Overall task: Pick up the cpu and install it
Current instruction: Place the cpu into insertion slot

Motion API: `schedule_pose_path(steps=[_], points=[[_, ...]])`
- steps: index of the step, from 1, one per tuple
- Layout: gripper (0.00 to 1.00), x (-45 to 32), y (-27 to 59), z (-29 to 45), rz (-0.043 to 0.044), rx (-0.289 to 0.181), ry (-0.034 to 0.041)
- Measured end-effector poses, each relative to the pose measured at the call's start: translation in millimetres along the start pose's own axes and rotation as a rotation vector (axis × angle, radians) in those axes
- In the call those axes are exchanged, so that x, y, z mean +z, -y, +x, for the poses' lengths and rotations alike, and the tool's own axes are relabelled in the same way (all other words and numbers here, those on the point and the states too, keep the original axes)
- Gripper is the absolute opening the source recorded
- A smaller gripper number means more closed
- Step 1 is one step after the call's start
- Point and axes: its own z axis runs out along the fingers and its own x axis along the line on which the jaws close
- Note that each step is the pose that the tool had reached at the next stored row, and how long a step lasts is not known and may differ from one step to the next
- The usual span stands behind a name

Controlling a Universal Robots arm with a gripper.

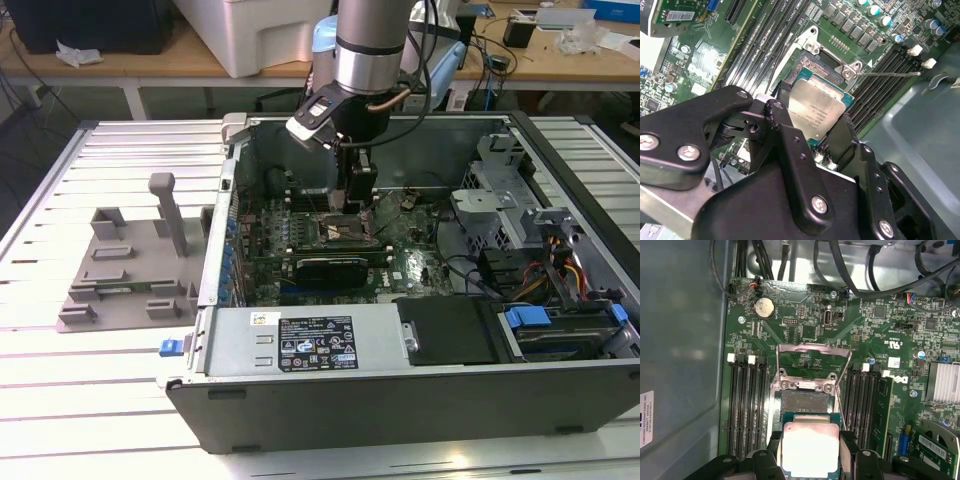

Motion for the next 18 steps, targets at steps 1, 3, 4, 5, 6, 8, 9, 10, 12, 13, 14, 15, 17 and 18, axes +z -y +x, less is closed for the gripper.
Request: schedule_pose_path(steps=[1, 3, 4, 5, 6, 8, 9, 10, 12, 13, 14, 15, 17, 18], points=[[0.55, 0.5, 0.0, 0.0, 0.0001, 0.0, 0.0001], [0.55, 1.2, -0.1, 0.0, 0.0, 0.0, 0.0], [0.55, 1.8, -0.1, 0.0, 0.0, 0.0, 0.0], [0.55, 2.3, -0.1, 0.0, 0.0, 0.0, 0.0001], [0.55, 2.9, -0.1, 0.1, 0.0001, 0.001, 0.0001], [0.55, 3.8, -0.2, 0.1, 0.0, 0.001, 0.0], [0.55, 4.3, -0.2, 0.1, 0.0, 0.001, -0.0001], [0.55, 4.6, -0.2, 0.1, 0.0, 0.001, 0.0], [0.55, 5.6, -0.3, 0.1, 0.0, 0.001, 0.0], [0.55, 6.0, -0.3, 0.2, 0.0001, 0.001, -0.0001], [0.55, 6.7, -0.3, 0.2, 0.0, 0.001, -0.0001], [0.55, 7.5, -0.4, 0.2, 0.0001, 0.001, 0.0001], [0.55, 10.8, -0.5, 0.3, 0.0001, 0.002, 0.0002], [0.55, 11.8, -0.6, 0.3, 0.0001, 0.002, 0.0001]])
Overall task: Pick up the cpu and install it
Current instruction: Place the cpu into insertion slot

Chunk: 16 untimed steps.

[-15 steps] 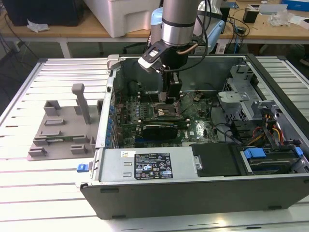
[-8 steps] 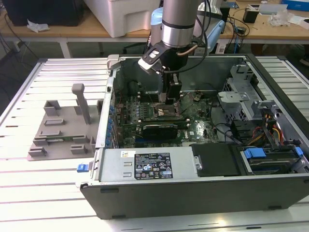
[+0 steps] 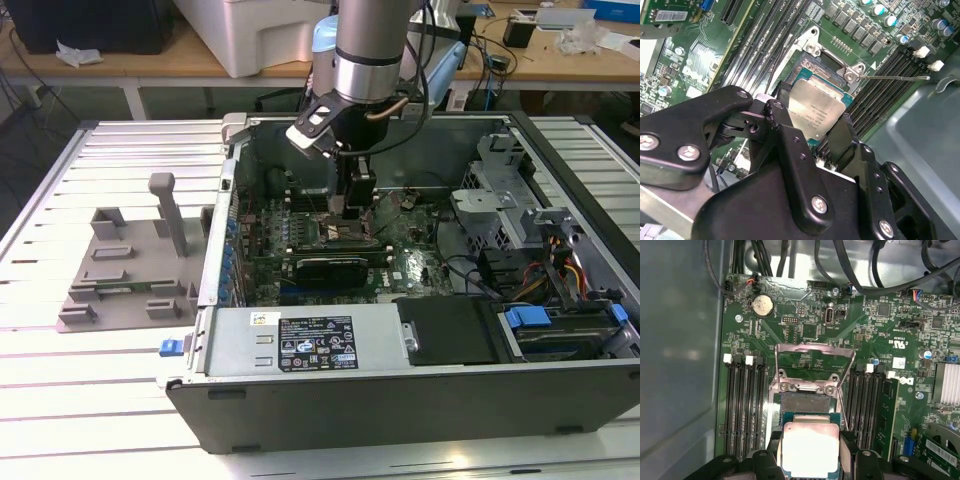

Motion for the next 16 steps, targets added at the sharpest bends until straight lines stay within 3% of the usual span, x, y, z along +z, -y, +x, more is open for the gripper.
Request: schedule_pose_path(steps=[6, 9, 16], points=[[0.55, 13.3, -0.7, 0.3, 0.0001, 0.002, 0.0], [0.55, 25.0, -1.3, 0.7, 0.0002, 0.007, -0.0004], [0.55, 34.1, -1.8, 0.9, 0.0006, 0.017, -0.0008]])
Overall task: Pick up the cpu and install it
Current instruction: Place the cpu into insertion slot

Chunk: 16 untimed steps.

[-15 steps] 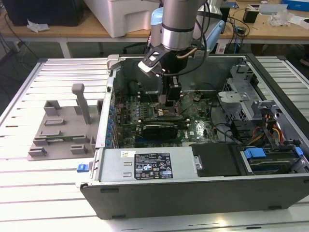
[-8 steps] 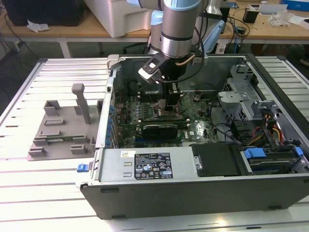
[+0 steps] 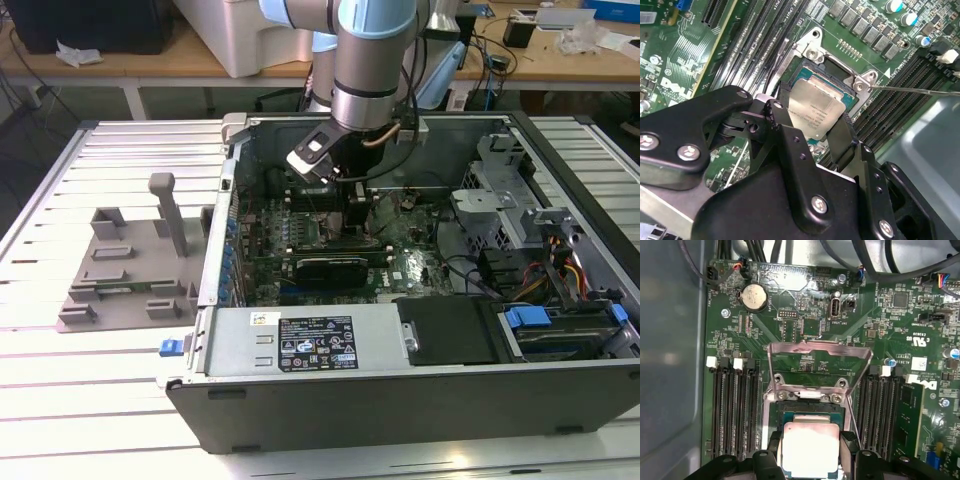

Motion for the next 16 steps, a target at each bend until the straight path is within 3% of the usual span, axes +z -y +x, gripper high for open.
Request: schedule_pose_path(steps=[16], points=[[0.55, 11.4, -1.8, 2.4, 0.0003, 0.01, -0.0006]])
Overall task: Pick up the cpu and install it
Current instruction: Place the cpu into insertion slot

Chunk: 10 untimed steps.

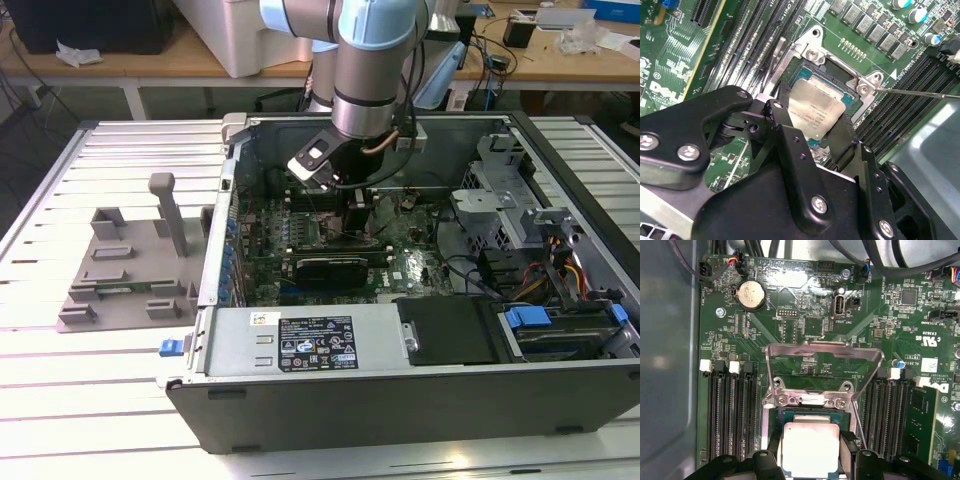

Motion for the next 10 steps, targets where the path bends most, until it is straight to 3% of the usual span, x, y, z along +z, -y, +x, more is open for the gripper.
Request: schedule_pose_path(steps=[10], points=[[0.55, 0.9, -0.1, 0.9, -0.0001, 0.001, -0.0003]])
